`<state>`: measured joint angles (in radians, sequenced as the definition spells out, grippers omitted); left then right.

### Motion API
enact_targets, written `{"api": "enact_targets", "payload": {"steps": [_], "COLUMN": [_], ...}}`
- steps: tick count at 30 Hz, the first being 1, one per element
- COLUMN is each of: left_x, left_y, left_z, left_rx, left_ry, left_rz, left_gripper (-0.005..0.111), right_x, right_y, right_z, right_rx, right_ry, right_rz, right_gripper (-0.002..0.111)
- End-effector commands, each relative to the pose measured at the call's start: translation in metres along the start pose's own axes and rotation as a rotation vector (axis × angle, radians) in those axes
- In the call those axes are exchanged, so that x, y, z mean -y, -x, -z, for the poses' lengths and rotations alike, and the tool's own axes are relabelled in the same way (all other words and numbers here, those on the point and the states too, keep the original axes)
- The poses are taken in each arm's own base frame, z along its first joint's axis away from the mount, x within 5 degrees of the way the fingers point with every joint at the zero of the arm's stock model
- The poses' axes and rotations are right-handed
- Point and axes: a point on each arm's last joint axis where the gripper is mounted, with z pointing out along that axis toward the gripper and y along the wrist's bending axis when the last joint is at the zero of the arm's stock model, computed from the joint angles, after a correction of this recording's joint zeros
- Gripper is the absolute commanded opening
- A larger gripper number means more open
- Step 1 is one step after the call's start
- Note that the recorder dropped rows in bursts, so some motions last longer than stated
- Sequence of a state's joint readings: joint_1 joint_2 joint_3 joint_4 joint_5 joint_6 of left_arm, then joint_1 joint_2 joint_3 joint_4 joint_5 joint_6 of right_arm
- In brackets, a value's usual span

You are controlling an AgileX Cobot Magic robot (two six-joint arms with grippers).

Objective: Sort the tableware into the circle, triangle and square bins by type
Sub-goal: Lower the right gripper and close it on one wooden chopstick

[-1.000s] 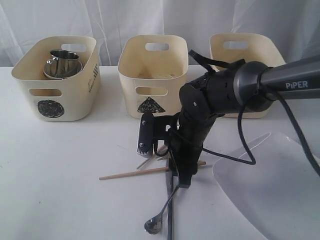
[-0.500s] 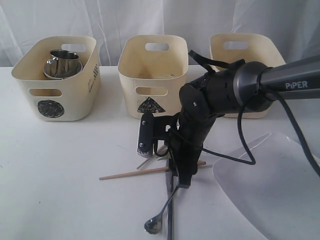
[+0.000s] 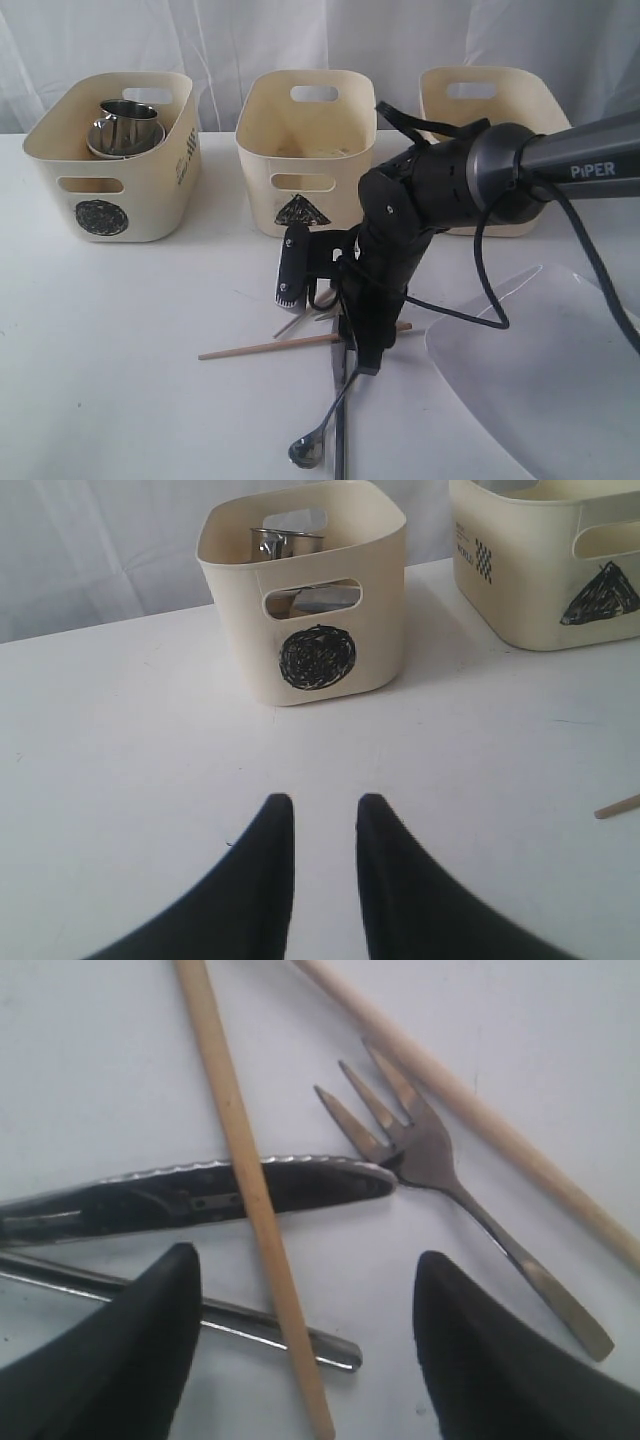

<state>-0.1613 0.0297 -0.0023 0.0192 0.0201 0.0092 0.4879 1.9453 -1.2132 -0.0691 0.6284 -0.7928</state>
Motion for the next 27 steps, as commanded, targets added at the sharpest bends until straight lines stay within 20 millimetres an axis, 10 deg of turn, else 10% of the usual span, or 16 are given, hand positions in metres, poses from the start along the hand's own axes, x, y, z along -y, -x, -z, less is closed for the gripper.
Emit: {"api": "enact_targets", "payload": {"steps": [1,16,27], "left_x": [0.0,0.0,0.0], "left_y": [0.0,0.0,0.0], "left_z": [0.0,0.0,0.0], "left_rx": [0.005,0.005,0.005], "left_ry": [0.0,0.0,0.0], "left_rz": [0.011,0.011,0.011], "left_gripper": [0.028,0.028,0.028], "right_x": [0.003,-0.001,0.002], "right_y": [-0.001,-0.003,-0.001], "right_z": [-0.001,-0.02,-0.01], "right_rx": [-0.019,-0.05,-0.032], "right_ry": [-0.02,0.014,-0.006], "right_rz": [-0.034,-0.034,-0.058], "right_gripper": [0.058,0.055,0.006]}}
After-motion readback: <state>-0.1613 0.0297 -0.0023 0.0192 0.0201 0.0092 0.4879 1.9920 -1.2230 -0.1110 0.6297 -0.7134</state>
